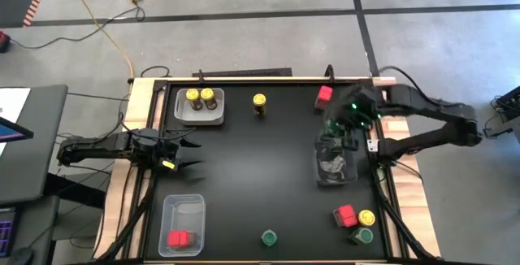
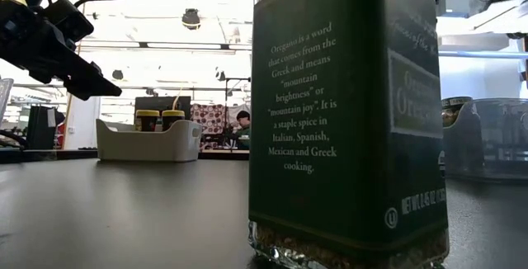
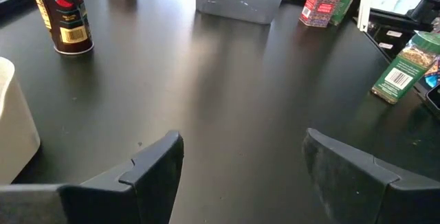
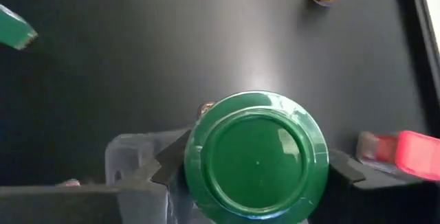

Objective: Sort spices by type
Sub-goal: Put the top green seasoning bottle into the black bin

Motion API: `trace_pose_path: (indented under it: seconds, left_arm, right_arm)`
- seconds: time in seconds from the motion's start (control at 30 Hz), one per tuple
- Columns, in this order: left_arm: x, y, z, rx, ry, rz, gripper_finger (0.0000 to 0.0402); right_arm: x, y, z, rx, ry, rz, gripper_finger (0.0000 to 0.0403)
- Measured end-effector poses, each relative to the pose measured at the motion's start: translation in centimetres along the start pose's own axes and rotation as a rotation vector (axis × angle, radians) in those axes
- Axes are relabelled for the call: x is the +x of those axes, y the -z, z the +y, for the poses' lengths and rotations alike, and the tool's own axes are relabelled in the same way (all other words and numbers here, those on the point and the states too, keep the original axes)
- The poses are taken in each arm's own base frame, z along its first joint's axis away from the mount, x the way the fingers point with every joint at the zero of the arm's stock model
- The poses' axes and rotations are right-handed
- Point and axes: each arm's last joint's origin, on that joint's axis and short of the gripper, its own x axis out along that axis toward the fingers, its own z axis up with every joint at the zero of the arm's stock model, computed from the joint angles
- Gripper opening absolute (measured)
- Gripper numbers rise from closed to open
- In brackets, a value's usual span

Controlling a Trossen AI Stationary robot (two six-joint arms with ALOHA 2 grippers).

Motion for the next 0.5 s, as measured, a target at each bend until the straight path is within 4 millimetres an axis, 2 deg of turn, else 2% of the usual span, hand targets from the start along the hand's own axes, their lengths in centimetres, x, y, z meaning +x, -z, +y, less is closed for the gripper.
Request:
trace_pose_path:
  seconds: [0.2,0.5]
  left_arm:
    - [0.0,0.0,0.0,0.0,0.0,0.0,0.0286]
    - [0.0,0.0,0.0,0.0,0.0,0.0,0.0286]
  right_arm:
    - [2.3,3.1,1.2,-0.014,-0.039,-0.011,0.0219]
    - [6.2,4.6,1.8,-0.121,-0.062,0.026,0.0219]
